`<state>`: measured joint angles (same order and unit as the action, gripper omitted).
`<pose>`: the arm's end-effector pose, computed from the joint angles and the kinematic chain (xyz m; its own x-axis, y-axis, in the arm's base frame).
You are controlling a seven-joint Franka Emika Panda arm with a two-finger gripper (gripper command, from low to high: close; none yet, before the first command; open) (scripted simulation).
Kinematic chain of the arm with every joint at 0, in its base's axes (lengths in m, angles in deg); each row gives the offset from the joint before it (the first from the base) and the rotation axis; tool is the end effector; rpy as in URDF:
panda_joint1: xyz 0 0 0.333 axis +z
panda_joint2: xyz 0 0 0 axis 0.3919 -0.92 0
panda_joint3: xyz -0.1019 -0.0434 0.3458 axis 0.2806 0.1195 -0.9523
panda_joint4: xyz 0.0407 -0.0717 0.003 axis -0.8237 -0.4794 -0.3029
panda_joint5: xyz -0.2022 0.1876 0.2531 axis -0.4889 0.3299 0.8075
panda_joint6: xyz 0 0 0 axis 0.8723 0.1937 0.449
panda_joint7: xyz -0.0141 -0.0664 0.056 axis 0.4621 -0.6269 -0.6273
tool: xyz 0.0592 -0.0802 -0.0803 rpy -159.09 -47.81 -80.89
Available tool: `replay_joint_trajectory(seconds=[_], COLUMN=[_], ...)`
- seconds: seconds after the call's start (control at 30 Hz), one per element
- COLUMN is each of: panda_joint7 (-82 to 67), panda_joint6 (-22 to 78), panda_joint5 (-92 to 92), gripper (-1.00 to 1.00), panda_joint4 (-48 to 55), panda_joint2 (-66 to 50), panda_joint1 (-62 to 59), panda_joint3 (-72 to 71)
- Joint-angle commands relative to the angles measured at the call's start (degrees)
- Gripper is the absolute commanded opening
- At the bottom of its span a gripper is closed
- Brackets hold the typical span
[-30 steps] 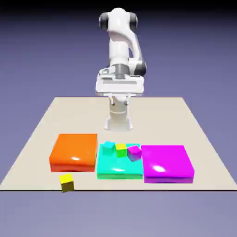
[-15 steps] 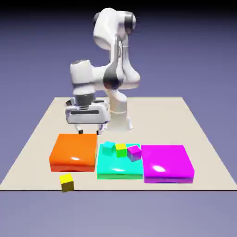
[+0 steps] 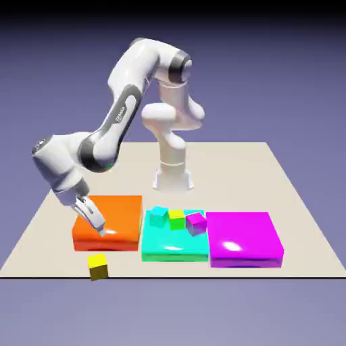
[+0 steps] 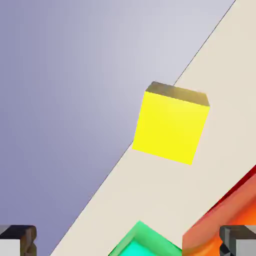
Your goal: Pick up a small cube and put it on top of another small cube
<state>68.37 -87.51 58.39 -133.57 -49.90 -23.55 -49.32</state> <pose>0.5559 -0.2653 0.2856 -0.2533 -0.8735 -0.4157 -0.9665 0.2102 0.1474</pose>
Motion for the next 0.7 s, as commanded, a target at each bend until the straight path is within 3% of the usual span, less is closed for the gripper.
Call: replay_joint_trajectory(seconds=[0.0, 0.5, 0.67], panda_joint7=[0.28, 4.42, 2.20], panda_joint6=[2.13, 34.07, 29.19], panda_joint5=[1.27, 20.37, 22.72], gripper=[0.00, 0.00, 0.00], panda_joint4=[1.84, 29.40, 23.63], panda_joint2=[-2.08, -33.23, -35.24], panda_joint1=[-0.04, -0.60, 3.11], panda_joint3=[1.09, 17.38, 16.08])
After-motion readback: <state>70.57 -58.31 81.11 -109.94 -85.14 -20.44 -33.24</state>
